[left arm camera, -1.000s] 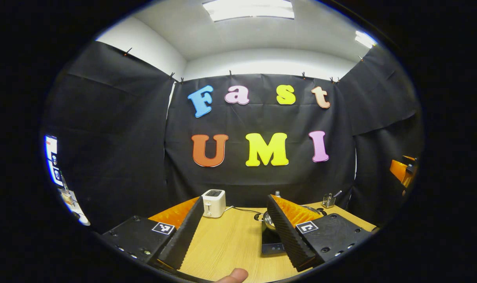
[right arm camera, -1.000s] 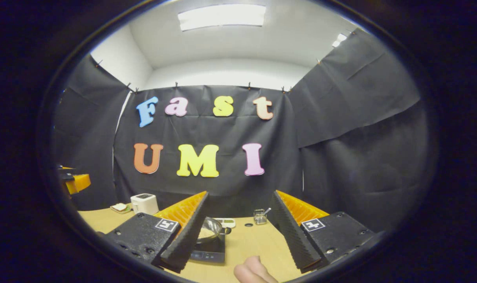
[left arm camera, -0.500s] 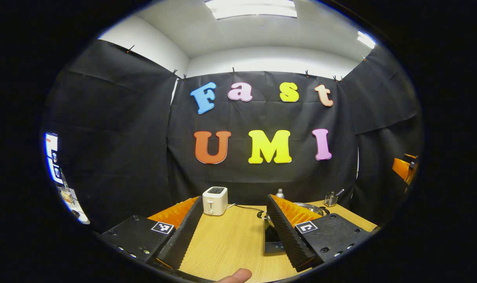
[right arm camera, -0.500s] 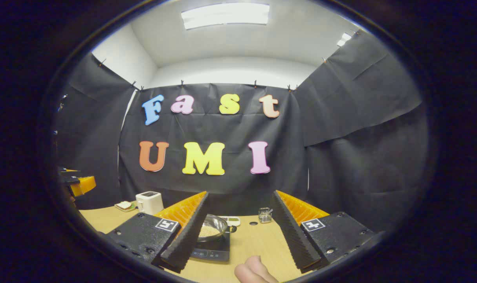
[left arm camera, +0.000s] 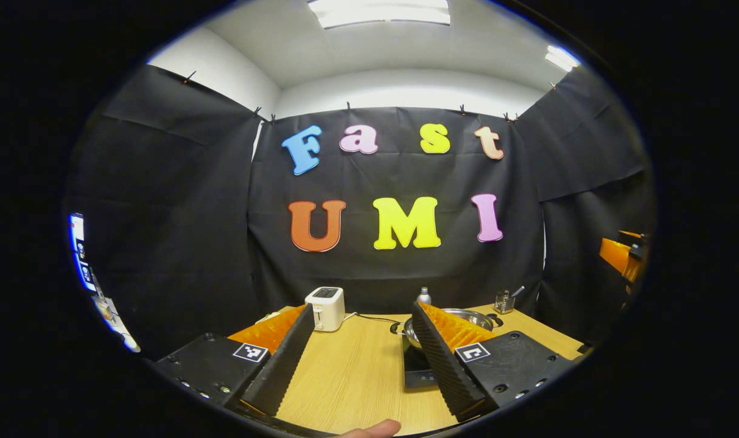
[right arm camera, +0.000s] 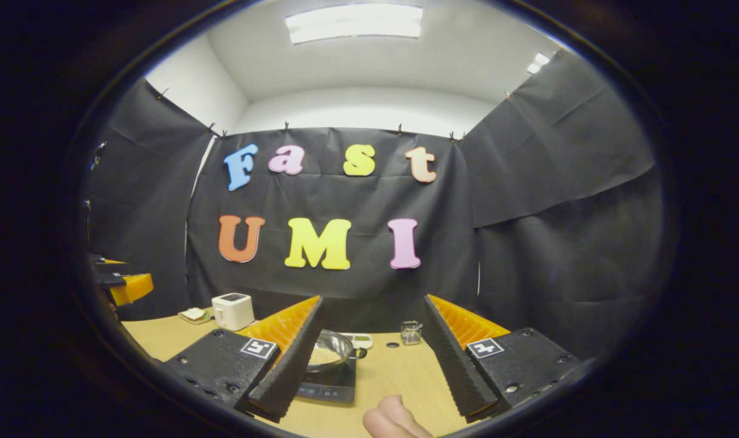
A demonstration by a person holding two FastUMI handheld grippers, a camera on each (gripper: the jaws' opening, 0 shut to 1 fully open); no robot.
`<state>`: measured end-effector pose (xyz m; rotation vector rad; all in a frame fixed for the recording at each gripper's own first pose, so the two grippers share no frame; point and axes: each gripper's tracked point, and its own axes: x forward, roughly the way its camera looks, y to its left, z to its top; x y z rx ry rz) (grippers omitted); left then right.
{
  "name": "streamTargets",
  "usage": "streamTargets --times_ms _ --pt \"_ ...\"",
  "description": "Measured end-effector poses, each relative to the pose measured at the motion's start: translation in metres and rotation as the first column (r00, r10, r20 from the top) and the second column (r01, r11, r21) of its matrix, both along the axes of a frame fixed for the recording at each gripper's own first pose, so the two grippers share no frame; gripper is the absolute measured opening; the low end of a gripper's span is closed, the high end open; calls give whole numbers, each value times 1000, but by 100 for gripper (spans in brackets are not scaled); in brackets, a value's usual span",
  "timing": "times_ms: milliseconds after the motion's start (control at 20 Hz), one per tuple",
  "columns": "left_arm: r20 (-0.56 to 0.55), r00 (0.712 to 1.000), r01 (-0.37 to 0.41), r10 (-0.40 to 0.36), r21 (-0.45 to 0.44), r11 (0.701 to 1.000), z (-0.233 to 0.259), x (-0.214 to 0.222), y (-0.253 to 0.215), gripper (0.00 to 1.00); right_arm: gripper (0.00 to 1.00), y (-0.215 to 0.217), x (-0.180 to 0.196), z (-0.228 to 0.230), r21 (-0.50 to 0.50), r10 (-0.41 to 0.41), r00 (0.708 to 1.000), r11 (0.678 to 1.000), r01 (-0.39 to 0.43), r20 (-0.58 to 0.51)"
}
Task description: First push the handle of the pot to place it horizontally, then grasp the pot with both hands and set it on the induction cooktop.
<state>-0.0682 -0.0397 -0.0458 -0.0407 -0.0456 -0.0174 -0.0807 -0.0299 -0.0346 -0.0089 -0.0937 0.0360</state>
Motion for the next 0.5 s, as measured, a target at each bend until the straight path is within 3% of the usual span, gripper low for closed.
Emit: streamTargets --times_ms 500 --pt "3 1000 16 -16 12 1000 -1 -4 -6 96 98 -5 -4 0 3 -1 1000 1000 1 0"
